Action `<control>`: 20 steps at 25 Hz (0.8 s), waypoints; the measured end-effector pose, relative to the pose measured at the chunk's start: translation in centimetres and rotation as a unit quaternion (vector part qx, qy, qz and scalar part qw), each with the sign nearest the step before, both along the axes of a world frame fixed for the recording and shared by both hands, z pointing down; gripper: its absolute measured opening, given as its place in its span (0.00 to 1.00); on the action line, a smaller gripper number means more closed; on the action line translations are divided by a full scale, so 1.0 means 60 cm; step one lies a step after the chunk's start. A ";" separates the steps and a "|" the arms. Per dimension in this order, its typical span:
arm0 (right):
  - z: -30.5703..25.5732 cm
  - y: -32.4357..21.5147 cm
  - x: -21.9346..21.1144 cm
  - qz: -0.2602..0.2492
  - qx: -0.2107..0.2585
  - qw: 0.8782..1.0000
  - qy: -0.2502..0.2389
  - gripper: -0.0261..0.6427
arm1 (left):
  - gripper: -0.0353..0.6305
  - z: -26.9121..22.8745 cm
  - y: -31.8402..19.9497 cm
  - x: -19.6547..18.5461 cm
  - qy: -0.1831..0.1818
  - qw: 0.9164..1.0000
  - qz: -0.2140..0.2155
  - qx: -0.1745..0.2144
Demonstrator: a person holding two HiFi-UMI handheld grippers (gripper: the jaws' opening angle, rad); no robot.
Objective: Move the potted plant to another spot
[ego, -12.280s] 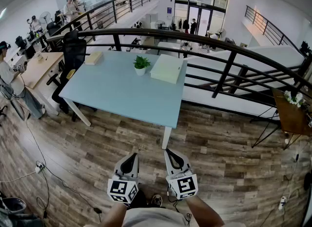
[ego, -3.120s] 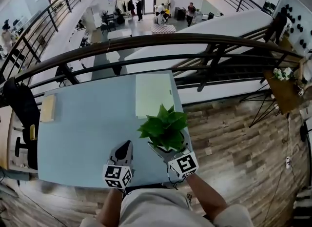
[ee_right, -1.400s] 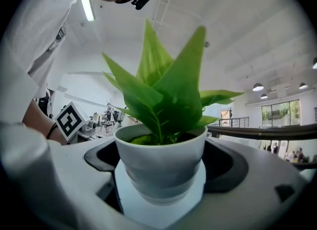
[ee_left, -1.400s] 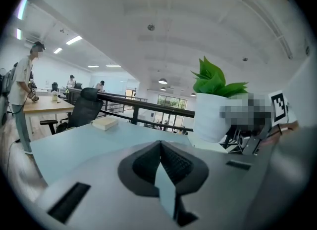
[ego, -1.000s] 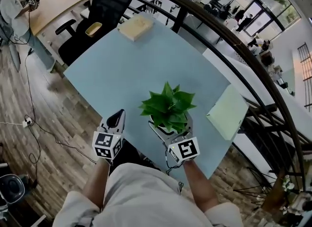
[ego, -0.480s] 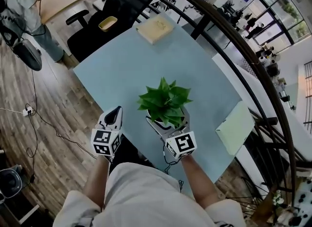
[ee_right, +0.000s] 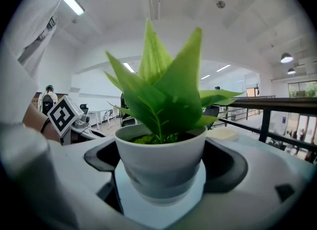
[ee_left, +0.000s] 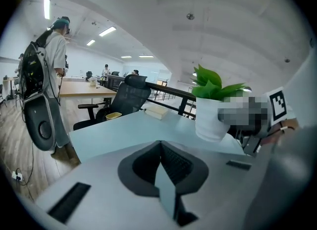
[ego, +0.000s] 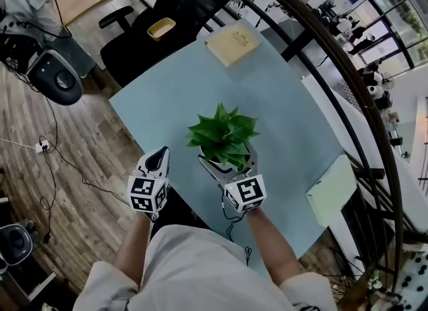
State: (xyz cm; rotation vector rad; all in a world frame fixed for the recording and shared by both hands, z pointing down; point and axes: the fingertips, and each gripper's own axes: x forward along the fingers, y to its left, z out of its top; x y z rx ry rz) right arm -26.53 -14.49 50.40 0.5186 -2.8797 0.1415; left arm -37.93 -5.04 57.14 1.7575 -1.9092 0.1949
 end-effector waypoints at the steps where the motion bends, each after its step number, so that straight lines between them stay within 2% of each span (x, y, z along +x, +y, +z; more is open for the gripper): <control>1: 0.007 -0.005 -0.015 -0.002 -0.003 1.000 0.002 0.80 | 0.07 0.004 -0.004 -0.010 0.002 1.000 -0.001 -0.003; 20: 0.147 -0.057 -0.226 -0.049 -0.037 0.997 0.043 0.80 | 0.07 0.097 -0.020 -0.124 0.028 0.998 -0.022 -0.047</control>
